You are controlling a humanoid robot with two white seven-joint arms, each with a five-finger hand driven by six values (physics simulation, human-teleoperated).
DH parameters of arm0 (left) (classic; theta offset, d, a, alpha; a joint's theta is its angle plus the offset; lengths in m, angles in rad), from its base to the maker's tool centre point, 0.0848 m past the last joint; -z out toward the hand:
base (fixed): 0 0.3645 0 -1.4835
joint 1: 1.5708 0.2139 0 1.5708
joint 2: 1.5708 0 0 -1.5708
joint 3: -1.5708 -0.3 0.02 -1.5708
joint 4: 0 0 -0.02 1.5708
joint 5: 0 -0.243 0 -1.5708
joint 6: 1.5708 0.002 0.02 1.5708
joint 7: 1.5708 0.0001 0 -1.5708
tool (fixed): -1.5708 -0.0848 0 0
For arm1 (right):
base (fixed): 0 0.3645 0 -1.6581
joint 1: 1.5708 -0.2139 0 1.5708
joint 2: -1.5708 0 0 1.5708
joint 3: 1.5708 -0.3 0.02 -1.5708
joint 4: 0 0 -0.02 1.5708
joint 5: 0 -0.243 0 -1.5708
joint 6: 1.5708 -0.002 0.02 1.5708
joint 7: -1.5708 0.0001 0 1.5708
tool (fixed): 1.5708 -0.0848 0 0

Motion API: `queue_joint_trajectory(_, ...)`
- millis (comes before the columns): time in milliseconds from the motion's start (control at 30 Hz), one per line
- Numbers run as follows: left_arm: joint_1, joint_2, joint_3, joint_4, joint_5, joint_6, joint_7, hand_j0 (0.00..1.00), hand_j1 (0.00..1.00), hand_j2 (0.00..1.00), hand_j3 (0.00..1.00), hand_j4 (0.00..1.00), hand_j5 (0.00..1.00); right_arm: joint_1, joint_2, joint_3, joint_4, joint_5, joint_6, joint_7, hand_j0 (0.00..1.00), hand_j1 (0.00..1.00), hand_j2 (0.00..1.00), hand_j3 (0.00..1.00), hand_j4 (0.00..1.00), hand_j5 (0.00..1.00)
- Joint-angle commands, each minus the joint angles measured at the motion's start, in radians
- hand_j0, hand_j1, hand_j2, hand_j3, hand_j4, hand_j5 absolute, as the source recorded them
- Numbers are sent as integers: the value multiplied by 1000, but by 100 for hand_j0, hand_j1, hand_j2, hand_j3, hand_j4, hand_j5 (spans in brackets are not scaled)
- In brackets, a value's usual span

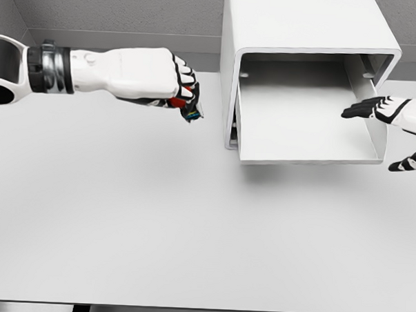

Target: Slide open multi-storey tabletop storage cabinets and put open load switch and slide close multi-storey tabletop storage cabinets

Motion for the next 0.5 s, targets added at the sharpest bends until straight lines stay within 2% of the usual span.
queue_joint_trajectory(0,0,14,1,-12,3,0,2,40,40,40,40,40,40,1,1,-1,0,-7,2,-1,100,100,100,100,100,100)
queue_joint_trajectory(133,-15,29,1,-18,5,0,2,40,40,40,40,40,40,8,5,-1,0,-7,2,-1,100,100,100,100,100,100)
queue_joint_trajectory(467,-101,32,1,-59,17,0,22,40,40,40,40,40,40,18,19,-1,0,-7,2,-19,100,100,100,100,100,100)
